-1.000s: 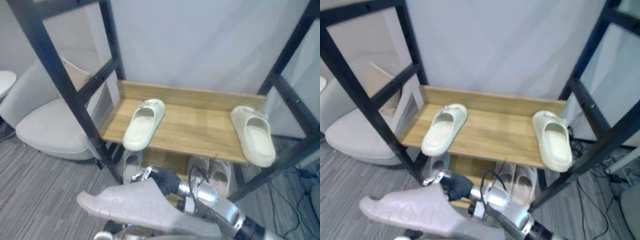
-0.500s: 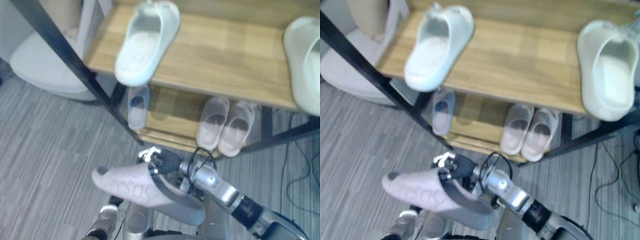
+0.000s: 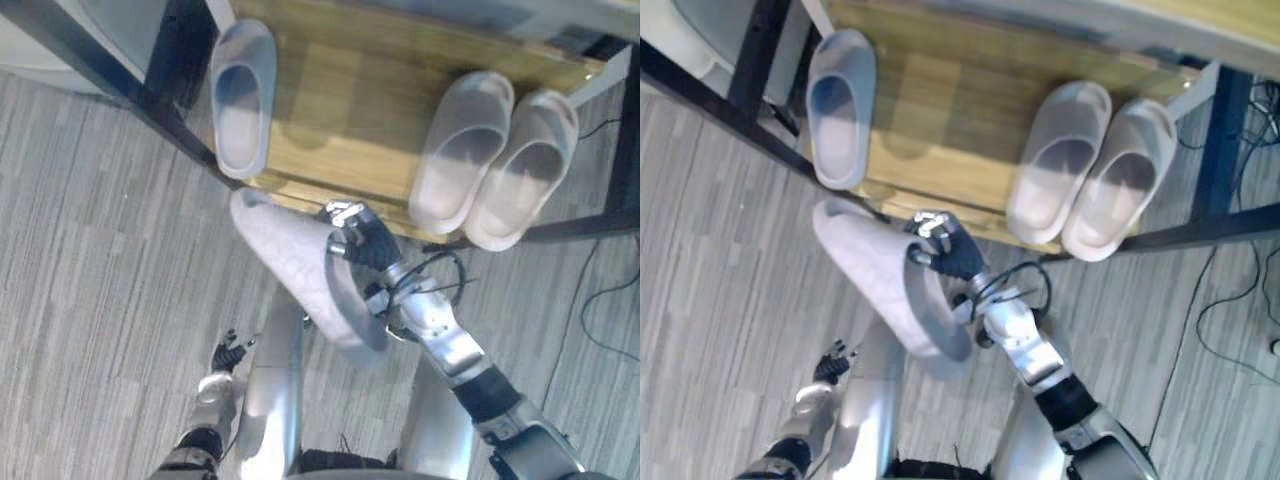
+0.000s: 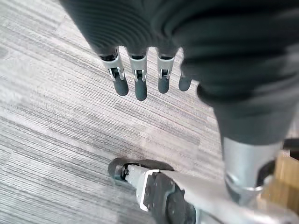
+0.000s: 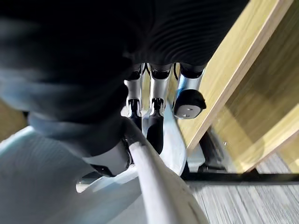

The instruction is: Organize the slippers on the shoe rack

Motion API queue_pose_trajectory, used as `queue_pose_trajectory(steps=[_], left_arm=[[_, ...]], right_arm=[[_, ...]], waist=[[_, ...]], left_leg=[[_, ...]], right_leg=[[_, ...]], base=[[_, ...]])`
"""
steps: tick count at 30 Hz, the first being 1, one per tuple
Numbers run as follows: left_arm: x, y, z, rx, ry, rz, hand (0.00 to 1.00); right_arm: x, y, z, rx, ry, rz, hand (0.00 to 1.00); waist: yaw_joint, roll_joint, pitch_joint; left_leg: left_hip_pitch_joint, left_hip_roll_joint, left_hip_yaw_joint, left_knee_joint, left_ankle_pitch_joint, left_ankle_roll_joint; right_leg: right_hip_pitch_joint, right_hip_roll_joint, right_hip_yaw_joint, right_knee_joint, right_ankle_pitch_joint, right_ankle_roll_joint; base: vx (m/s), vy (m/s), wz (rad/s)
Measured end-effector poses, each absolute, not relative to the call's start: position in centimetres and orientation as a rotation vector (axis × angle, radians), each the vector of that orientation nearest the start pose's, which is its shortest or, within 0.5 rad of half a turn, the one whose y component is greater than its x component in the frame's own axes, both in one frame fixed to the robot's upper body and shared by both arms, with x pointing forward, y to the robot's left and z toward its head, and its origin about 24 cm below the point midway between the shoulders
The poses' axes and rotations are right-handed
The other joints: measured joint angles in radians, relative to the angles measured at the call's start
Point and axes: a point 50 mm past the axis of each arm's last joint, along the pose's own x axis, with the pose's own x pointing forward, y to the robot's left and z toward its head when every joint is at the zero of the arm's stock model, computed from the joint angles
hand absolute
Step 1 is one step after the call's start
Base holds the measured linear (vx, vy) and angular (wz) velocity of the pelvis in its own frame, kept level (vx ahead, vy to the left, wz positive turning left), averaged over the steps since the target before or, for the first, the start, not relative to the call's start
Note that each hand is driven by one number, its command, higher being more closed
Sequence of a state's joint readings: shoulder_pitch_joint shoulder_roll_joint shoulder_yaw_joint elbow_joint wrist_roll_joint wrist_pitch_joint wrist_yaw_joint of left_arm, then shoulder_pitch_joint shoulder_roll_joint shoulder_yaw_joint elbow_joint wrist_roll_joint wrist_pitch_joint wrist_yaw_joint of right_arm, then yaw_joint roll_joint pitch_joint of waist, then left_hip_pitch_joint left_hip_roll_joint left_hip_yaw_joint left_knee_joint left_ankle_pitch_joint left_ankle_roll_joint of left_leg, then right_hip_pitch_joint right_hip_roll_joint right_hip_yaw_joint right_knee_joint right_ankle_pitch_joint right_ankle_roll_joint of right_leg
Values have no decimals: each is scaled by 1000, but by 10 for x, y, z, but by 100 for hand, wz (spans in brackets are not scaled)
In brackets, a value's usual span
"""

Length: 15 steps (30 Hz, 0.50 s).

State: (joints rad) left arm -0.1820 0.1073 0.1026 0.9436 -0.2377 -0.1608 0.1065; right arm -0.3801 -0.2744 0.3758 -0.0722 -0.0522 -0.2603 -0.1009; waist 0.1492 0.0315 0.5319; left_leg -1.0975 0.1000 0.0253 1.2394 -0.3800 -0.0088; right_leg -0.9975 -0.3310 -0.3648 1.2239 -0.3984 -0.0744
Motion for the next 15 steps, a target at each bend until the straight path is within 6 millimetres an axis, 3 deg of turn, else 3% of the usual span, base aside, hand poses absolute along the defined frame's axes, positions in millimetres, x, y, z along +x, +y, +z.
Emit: queue_pose_trajectory(steps=[10, 15], left_arm=[[229, 201, -90, -160, 547, 326, 0], [230, 201, -88, -181, 530, 339, 0]], right_arm=[[282, -101, 192, -285, -812, 120, 100], [294, -115, 209, -276, -840, 7, 100]], waist=[[28, -2, -1], [38, -18, -10]], left_leg=[[-47, 11, -8, 41, 0, -10], [-84, 11, -18, 69, -1, -16]], right_leg=[[-41, -10, -6, 54, -27, -5], [-74, -18, -11, 90, -41, -18]], base=[[-44, 18, 3], [-37, 21, 4]])
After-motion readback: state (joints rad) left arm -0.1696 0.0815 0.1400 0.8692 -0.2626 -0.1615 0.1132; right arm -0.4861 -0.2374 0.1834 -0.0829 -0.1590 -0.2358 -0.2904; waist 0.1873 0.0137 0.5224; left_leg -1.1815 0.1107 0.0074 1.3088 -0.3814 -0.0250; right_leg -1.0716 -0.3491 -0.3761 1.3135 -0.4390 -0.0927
